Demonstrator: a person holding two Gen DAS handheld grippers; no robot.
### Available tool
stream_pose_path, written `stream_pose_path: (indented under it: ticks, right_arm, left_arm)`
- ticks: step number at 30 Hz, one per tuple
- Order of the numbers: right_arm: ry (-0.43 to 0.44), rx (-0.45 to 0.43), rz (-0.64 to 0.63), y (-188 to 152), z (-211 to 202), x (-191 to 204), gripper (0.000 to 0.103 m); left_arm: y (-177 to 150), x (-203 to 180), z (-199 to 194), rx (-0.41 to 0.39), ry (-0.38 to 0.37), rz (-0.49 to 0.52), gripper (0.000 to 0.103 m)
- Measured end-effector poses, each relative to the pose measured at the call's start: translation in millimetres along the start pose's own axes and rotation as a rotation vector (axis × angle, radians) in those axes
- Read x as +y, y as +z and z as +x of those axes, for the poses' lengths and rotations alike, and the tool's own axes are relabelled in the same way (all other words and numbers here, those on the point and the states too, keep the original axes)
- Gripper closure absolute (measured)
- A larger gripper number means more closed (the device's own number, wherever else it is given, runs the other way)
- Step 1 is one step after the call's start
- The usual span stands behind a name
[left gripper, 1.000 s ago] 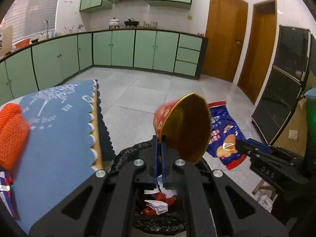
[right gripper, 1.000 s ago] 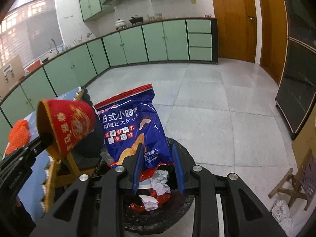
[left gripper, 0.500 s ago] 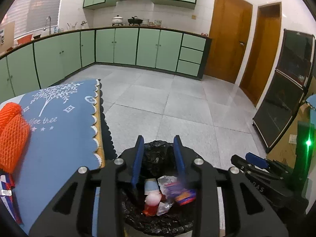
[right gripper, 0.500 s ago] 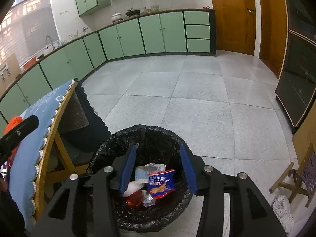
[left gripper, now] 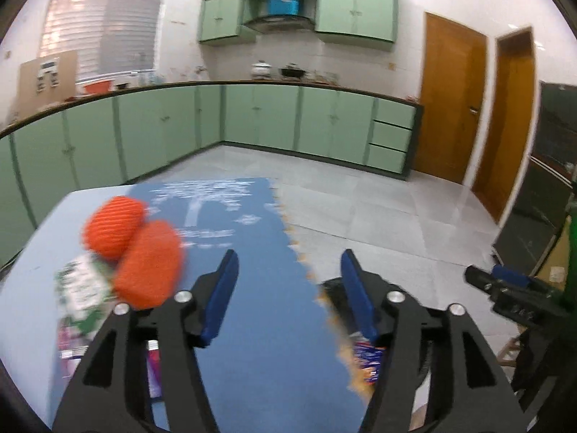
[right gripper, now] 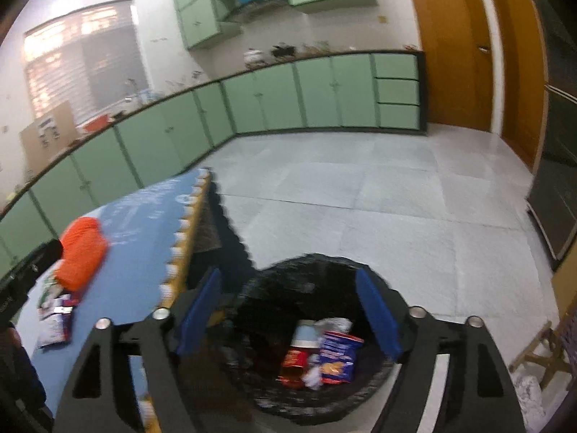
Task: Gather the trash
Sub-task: 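Move both grippers back over the orange nets and carton on the table, then grasp the long orange foam net with the right gripper while the left gripper grasps the green milk carton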
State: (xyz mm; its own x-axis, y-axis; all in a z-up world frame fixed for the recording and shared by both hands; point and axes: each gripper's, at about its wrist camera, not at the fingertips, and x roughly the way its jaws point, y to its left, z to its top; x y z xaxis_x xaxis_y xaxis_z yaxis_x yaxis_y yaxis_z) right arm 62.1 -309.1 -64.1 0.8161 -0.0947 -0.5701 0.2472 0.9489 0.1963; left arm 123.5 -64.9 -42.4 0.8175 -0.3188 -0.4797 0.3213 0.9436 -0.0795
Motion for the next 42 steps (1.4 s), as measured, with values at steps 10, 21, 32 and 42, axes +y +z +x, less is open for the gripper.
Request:
stream_pose_path:
  ticks: [10,21,32,42]
  right_arm:
    - [0.191,0.008,-0.092,-7.8,-1.2,113.5,0.006]
    - [0.291,0.065,-0.23,-30.7,45.5,225.1,0.006]
    - [0.304,0.133,-0.331,-42.4,89.2,281.2,0.023]
    - [0.331,0.203,-0.338,-37.1,120.3,289.9,0.06]
  left_arm:
    - [-15.7,125.6,-59.9,-0.005,0.265,-0.106,0.019]
    - [-33.3,198.5,-73.0,0.024,0.393,-0.171,0.017]
    - [-29.9,220.5,-59.6,0.019,0.413,-0.175,0.017]
    - [-29.8,224.6,-55.9,0.019,0.398,-0.197,0.017]
